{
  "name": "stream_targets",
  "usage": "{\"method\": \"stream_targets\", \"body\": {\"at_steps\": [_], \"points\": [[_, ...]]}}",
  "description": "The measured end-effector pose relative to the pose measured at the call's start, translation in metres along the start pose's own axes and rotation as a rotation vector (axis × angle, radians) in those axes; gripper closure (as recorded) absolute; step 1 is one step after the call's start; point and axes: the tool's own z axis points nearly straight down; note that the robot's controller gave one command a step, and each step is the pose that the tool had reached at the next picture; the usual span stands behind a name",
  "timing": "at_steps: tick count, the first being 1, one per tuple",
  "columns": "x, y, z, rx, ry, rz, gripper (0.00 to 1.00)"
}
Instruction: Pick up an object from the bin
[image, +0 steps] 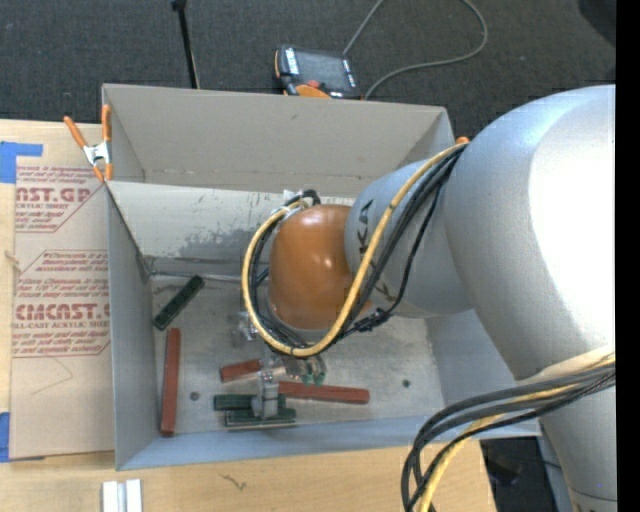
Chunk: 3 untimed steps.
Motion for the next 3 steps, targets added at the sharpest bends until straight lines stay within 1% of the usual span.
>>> {"method": "stream_targets", "body": {"at_steps": [1, 2, 3], "points": [[-0.002, 0.004, -0.005, -0.003, -0.001, -0.005, 1.0], [-0.027, -0.005, -0.153, -0.003, -0.016, 0.012, 1.0], [-0.025, -0.005, -0.148, -0.003, -0.007, 0.012, 1.0]]}}
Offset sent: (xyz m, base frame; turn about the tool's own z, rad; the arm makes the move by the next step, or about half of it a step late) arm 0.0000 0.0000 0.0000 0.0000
